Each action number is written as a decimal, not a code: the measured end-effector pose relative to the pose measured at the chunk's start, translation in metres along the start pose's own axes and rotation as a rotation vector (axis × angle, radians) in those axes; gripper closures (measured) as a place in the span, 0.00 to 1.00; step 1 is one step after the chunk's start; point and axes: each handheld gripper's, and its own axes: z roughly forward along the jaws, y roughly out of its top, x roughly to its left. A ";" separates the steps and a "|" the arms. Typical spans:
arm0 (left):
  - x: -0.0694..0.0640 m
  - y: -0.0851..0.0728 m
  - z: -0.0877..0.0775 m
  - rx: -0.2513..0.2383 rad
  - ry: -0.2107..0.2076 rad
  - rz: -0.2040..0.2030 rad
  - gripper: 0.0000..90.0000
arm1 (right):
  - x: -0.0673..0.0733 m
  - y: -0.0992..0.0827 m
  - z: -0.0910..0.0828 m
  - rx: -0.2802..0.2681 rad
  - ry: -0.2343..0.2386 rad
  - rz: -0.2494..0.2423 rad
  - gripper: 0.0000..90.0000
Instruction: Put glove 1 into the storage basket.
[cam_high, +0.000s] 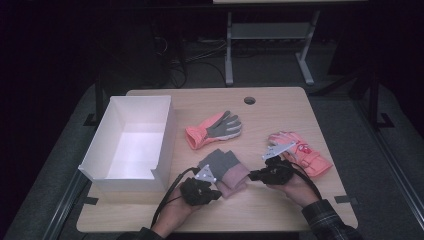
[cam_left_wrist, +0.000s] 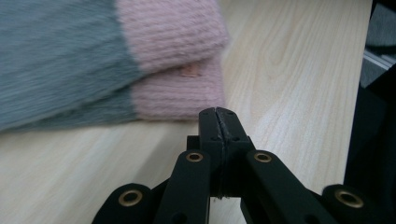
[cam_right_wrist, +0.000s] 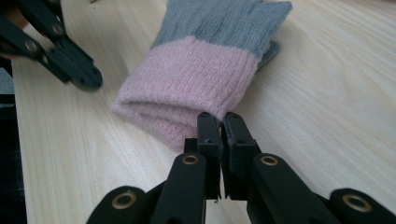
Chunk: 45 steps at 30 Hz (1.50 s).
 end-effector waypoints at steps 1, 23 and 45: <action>-0.001 0.001 0.002 0.010 0.003 0.010 1.00 | 0.000 0.000 0.000 -0.001 0.000 0.001 0.97; 0.003 -0.003 -0.002 0.025 0.024 -0.027 1.00 | 0.023 -0.001 0.006 0.025 0.052 -0.054 0.80; 0.035 0.000 -0.010 0.028 0.167 -0.158 1.00 | -0.001 0.048 0.041 -0.111 -0.011 -0.058 1.00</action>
